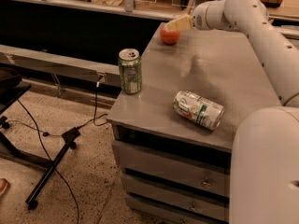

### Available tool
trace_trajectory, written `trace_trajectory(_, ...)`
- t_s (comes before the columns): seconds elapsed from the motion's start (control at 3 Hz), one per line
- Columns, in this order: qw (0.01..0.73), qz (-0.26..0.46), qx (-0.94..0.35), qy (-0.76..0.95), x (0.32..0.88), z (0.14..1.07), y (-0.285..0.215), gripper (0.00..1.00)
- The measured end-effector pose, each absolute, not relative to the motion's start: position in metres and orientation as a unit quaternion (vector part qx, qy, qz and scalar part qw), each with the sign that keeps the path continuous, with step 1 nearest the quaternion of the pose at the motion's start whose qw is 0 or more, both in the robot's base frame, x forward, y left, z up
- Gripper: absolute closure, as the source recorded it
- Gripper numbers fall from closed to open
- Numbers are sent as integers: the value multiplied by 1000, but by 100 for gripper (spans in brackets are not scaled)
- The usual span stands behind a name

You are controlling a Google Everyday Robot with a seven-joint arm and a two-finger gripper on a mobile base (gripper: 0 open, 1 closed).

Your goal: Move apple near green can

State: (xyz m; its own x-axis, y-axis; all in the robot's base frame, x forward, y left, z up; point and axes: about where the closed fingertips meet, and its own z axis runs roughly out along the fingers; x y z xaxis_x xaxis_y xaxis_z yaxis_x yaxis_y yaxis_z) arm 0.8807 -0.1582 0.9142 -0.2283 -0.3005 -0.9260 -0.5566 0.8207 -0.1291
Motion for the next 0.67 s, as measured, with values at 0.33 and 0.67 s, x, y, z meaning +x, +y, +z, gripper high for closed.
trace_trajectory(0.33,541,116,-299,778,883,896,-152,0)
trace_trajectory(0.67,532,114,-315,777,883,886,-148,0)
